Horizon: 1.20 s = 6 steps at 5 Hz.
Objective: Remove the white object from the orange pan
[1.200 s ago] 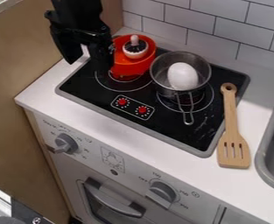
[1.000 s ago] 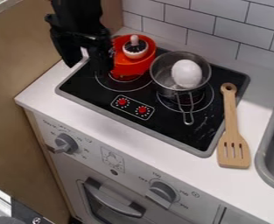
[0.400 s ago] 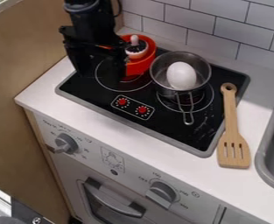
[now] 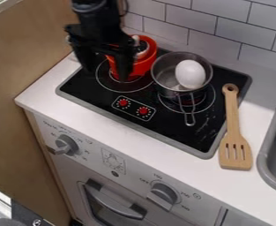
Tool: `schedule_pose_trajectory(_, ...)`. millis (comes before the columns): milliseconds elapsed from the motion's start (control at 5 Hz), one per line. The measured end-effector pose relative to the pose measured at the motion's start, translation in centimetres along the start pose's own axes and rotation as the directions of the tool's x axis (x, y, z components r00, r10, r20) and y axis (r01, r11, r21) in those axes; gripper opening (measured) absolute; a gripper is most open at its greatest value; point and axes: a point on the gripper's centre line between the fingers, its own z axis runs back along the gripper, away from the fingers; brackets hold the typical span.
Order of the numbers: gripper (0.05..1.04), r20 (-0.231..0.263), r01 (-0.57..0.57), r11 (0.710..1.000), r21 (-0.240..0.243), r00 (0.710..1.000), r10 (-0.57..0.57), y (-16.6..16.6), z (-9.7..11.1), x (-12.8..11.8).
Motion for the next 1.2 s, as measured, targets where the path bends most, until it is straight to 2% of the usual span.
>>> schedule_pose_trajectory(200,0.999,0.003,0.016,0.999,0.037,1.0,-0.017,-0.5,-1.0,2.7)
schedule_pose_trajectory(400,0.999,0.027,0.029,0.998,0.051,0.999,-0.03,0.4,-0.9,4.8)
schedule_pose_trajectory(600,0.999,0.083,0.07,0.995,0.068,0.994,-0.076,1.0,-1.2,6.4)
schedule_pose_trajectory(1000,0.999,0.142,0.122,0.988,0.095,0.981,-0.134,2.0,-2.8,8.4)
schedule_pose_trajectory(1200,0.999,0.191,0.127,0.987,0.098,0.971,-0.144,2.4,-3.8,9.1)
